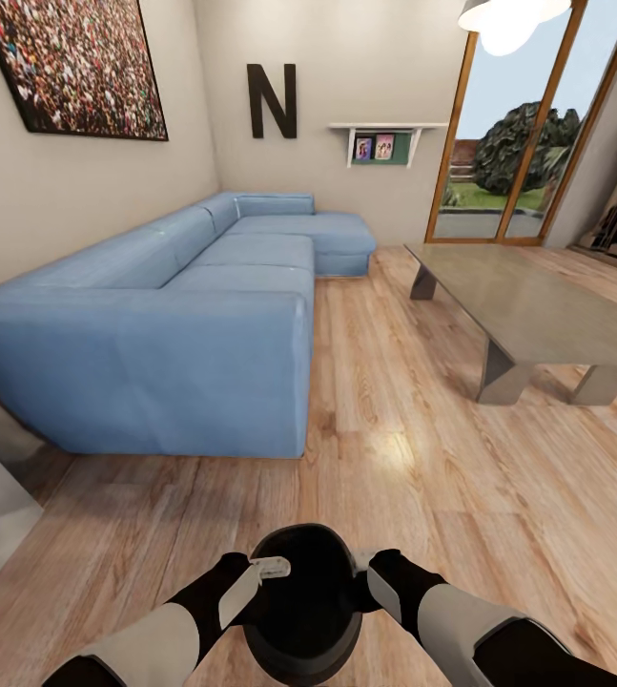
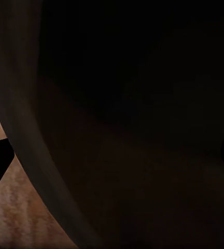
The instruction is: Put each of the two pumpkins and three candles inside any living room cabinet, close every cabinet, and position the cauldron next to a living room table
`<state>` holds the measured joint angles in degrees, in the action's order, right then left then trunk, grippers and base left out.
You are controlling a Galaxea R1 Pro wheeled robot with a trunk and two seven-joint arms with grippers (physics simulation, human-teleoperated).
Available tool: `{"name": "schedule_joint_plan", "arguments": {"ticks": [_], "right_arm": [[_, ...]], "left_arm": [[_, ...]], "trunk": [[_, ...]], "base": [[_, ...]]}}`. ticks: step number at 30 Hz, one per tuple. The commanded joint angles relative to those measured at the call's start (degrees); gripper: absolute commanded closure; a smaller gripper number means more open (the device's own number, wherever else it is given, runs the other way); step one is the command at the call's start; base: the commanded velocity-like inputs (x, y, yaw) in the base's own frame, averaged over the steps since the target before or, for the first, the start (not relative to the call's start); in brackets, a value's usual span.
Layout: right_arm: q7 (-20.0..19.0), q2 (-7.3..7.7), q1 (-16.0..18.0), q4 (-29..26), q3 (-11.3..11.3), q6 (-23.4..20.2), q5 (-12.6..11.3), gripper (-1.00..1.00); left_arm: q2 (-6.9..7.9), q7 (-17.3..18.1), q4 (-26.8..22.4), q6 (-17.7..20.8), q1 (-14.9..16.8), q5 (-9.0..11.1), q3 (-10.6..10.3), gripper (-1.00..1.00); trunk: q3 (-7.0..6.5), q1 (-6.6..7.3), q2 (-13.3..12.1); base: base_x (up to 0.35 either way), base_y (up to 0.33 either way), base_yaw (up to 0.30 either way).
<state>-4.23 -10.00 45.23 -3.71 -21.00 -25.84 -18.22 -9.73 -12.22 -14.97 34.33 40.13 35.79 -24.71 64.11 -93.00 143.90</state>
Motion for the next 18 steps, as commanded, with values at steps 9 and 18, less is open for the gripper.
{"name": "schedule_joint_plan", "arguments": {"ticks": [9, 18], "right_arm": [[-0.2, 0.0, 0.0, -0.1, 0.1, -0.3, -0.8, 1.0], [-0.2, 0.0, 0.0, -0.1, 0.2, -0.3, -0.8, 1.0]], "left_arm": [[0.06, -0.3, -0.2, 0.0, 0.0, 2.0, -0.1, -1.0], [0.06, -0.3, -0.2, -0.1, 0.0, 2.0, -0.1, 1.0]], "trunk": [[0.05, 0.01, 0.0], [0.05, 0.01, 0.0]], "base": [[0.0, 0.0, 0.0], [0.0, 0.0, 0.0]]}}
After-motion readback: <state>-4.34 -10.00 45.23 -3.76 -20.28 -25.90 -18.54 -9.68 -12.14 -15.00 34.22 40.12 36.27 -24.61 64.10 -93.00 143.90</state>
